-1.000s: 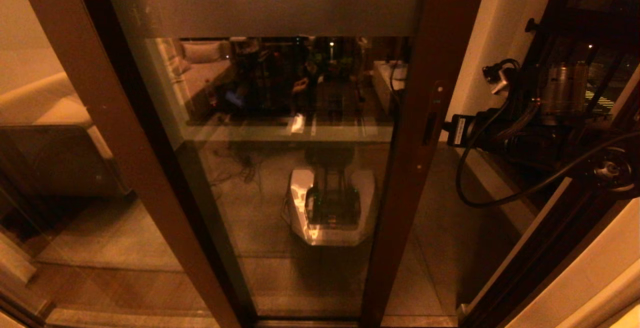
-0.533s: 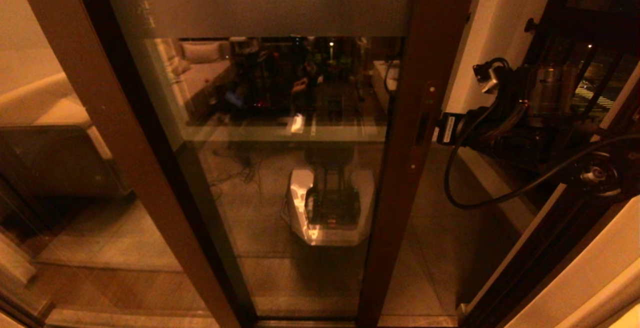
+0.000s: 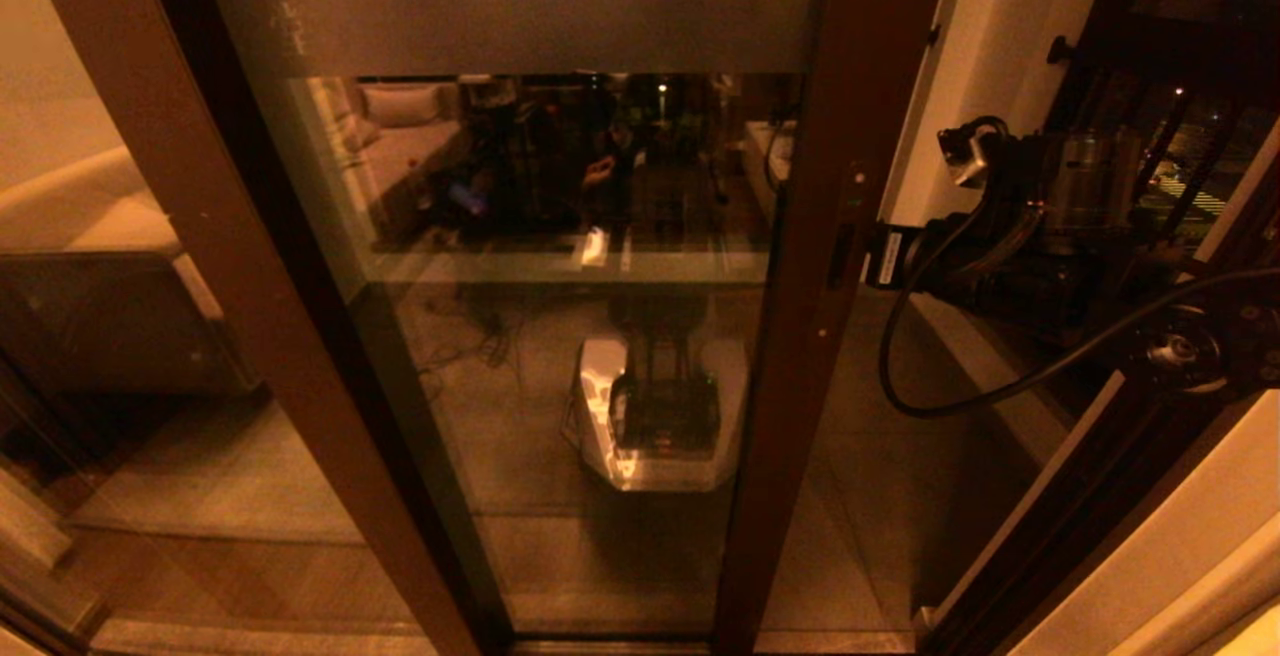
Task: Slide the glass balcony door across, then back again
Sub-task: Open the slid door
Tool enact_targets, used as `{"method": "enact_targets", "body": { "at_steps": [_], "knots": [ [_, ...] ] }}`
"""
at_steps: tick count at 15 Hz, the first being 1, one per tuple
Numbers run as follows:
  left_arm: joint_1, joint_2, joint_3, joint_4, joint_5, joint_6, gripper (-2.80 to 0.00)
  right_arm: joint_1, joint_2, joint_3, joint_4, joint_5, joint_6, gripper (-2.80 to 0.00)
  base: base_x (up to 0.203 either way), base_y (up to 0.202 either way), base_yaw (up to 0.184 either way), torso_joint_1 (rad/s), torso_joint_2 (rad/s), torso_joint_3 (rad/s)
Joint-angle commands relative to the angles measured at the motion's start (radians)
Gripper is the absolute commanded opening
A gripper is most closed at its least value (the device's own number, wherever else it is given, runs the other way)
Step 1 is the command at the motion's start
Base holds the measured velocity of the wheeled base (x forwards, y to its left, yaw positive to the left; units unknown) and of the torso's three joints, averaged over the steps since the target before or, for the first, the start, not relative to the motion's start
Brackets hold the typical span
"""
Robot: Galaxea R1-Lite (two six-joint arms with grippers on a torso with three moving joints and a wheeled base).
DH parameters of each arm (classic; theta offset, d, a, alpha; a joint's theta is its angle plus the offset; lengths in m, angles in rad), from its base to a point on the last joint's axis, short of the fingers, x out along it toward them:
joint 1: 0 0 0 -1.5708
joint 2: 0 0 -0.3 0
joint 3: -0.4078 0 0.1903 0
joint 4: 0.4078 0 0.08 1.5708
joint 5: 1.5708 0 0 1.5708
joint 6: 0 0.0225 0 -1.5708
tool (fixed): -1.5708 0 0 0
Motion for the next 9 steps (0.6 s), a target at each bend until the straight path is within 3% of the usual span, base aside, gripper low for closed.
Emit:
{"method": "enact_targets", "body": {
  "at_steps": [1, 9],
  "knots": [
    [0.0, 0.0, 0.0, 0.001, 0.001, 0.0, -2.8, 0.017, 0.003, -0.002, -0.003, 0.006, 0.001, -2.8, 0.0, 0.0, 0.0, 0.0, 0.0, 0.0],
    [0.0, 0.0, 0.0, 0.001, 0.001, 0.0, -2.8, 0.066, 0.003, 0.002, -0.003, -0.016, 0.001, -2.8, 0.0, 0.0, 0.0, 0.0, 0.0, 0.0]
  ]
}}
